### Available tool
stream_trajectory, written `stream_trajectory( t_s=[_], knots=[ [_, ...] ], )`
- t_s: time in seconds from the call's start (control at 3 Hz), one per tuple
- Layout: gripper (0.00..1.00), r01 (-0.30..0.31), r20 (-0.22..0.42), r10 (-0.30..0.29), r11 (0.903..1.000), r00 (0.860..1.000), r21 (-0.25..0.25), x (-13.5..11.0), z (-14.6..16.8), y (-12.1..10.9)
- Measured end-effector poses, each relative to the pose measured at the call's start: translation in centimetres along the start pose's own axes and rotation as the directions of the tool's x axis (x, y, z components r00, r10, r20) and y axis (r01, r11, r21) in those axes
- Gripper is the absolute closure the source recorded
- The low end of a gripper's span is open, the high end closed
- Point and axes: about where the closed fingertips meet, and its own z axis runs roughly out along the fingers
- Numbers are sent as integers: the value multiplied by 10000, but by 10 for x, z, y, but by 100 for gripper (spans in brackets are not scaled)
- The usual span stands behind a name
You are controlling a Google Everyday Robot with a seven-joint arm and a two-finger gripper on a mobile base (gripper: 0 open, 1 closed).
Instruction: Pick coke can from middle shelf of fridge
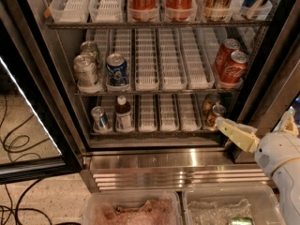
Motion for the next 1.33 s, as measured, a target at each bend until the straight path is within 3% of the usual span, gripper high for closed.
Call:
stream_trajectory(
  t_s=[0.67,1.0,1.33],
  knots=[
    [0,314,805,-347,9986,9962,416,30,22,23],
    [0,594,1051,-673,9953,9922,764,33,22,11],
    [0,615,1053,-693,9952,9920,761,32,22,12]
  ],
)
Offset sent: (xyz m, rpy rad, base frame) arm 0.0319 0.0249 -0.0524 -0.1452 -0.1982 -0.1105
